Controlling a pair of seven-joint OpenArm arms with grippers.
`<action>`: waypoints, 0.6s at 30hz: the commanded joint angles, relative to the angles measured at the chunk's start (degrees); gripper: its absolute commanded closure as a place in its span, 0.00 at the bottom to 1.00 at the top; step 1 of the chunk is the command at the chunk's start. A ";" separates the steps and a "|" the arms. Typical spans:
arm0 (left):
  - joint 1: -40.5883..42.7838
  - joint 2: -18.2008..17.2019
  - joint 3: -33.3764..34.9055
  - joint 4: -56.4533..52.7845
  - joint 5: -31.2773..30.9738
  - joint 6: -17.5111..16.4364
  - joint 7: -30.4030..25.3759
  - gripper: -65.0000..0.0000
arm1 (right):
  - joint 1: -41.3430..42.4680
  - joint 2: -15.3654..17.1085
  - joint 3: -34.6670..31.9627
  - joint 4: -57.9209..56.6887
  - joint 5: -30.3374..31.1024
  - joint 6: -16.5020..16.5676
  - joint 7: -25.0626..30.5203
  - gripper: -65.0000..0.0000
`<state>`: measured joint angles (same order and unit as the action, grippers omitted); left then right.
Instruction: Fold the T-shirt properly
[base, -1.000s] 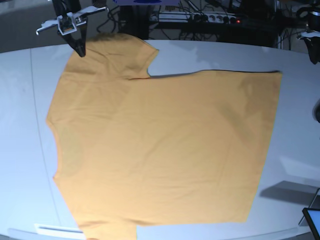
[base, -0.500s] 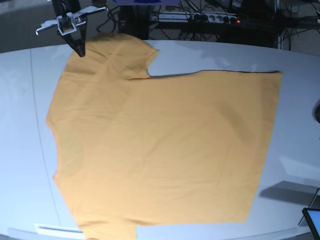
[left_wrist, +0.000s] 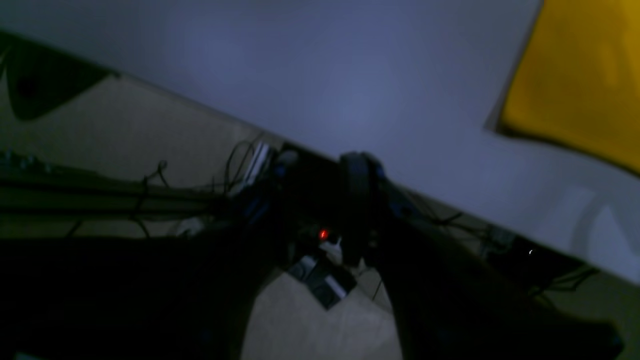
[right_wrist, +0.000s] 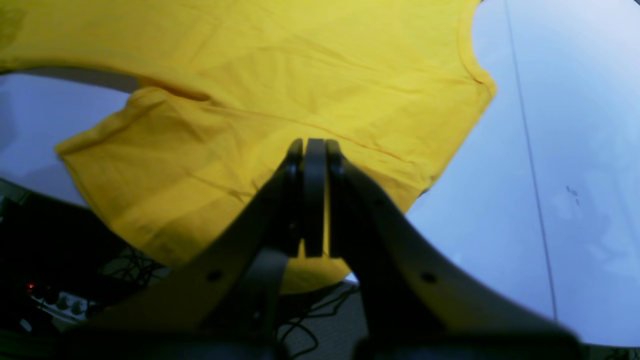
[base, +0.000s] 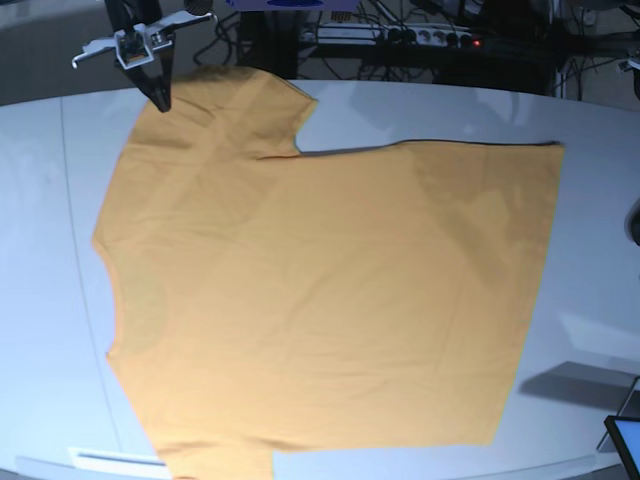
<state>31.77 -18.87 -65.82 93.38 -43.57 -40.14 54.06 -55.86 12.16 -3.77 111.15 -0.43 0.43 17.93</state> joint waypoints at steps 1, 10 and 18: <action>0.45 -1.57 0.28 1.17 -0.69 0.14 -1.36 0.77 | -0.80 0.28 0.03 0.71 0.03 -0.21 1.63 1.00; 0.89 -3.24 4.68 5.12 -0.34 0.14 -1.36 0.78 | -0.72 0.28 0.03 0.71 0.03 -0.21 1.63 1.00; -3.59 4.06 -3.06 10.31 19.18 0.14 -14.81 0.78 | -0.36 0.19 0.03 0.71 0.03 -0.21 1.54 1.00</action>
<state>27.79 -13.37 -68.31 102.85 -22.94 -40.32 40.34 -55.57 12.14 -3.77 111.11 -0.40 0.40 17.85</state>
